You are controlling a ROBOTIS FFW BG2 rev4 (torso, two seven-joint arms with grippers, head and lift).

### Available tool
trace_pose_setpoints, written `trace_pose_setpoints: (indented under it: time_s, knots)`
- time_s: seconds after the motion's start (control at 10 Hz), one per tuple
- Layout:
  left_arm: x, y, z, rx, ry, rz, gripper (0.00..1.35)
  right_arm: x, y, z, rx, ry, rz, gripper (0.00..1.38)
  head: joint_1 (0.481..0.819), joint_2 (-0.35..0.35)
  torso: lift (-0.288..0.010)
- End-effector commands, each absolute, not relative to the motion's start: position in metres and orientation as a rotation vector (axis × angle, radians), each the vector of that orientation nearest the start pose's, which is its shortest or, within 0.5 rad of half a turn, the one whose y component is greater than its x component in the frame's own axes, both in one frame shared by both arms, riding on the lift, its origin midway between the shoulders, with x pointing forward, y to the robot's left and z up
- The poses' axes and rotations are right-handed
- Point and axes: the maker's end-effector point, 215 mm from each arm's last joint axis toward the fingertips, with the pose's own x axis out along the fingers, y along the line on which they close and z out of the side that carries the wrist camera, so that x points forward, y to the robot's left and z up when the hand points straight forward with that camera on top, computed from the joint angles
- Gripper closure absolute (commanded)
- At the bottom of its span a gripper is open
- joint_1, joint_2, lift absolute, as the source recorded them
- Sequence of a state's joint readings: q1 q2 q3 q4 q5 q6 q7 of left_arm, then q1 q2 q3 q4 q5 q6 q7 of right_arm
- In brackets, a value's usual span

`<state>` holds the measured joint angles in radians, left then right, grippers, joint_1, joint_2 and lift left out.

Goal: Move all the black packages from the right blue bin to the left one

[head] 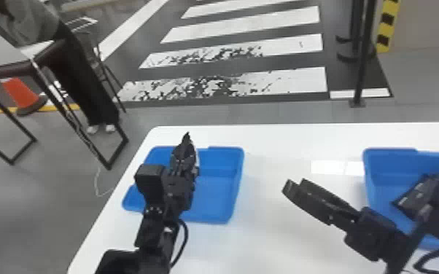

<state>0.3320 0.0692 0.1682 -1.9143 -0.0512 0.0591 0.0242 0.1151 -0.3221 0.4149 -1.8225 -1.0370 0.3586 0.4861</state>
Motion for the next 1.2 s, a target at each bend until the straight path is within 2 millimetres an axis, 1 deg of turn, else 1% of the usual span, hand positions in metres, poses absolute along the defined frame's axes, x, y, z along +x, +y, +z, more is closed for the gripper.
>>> trace_pose_setpoints:
  time_s: [0.0,0.1,0.2,0.3,0.4,0.5,0.6,0.7,0.8,0.9,1.0,1.1]
  knots:
    - [0.498,0.391,-0.340,0.295,0.042,0.257,1.11,0.409,0.035,-0.325,0.784,0.326,1.026,0.11,0.695,0.350,-0.132]
    - [0.494,0.395,-0.341,0.251,0.033,0.259,0.61,0.421,0.017,-0.324,0.694,0.293,0.990,0.11,0.695,0.350,-0.132]
    - [0.487,0.376,-0.331,0.202,-0.029,0.215,0.07,0.435,-0.006,-0.324,0.624,0.277,0.921,0.11,0.695,0.350,-0.132]
    - [0.485,0.352,-0.321,0.128,-0.084,0.156,0.06,0.447,-0.033,-0.327,0.548,0.271,0.837,0.11,0.695,0.350,-0.132]
    - [0.476,0.321,-0.307,0.014,-0.139,0.082,0.17,0.461,-0.066,-0.333,0.469,0.281,0.742,0.11,0.695,0.350,-0.132]
    - [0.462,0.287,-0.283,-0.087,-0.171,0.016,0.18,0.468,-0.093,-0.335,0.402,0.302,0.654,0.11,0.695,0.340,-0.132]
    - [0.444,0.263,-0.255,-0.159,-0.214,-0.035,0.18,0.472,-0.127,-0.335,0.298,0.310,0.545,0.11,0.695,0.271,-0.132]
    - [0.427,0.246,-0.236,-0.197,-0.234,-0.069,0.18,0.469,-0.152,-0.337,0.237,0.333,0.447,0.11,0.695,0.232,-0.132]
    - [0.415,0.231,-0.229,-0.234,-0.232,-0.103,0.18,0.463,-0.169,-0.349,0.226,0.377,0.376,0.11,0.695,0.164,-0.132]
    - [0.407,0.210,-0.234,-0.295,-0.210,-0.143,0.18,0.454,-0.177,-0.366,0.221,0.448,0.332,0.11,0.695,0.108,-0.132]
    - [0.406,0.188,-0.244,-0.350,-0.169,-0.185,0.18,0.448,-0.183,-0.378,0.203,0.491,0.297,0.11,0.695,0.062,-0.132]
    - [0.407,0.179,-0.246,-0.352,-0.158,-0.214,0.18,0.456,-0.192,-0.392,0.215,0.496,0.265,0.12,0.695,0.040,-0.132]
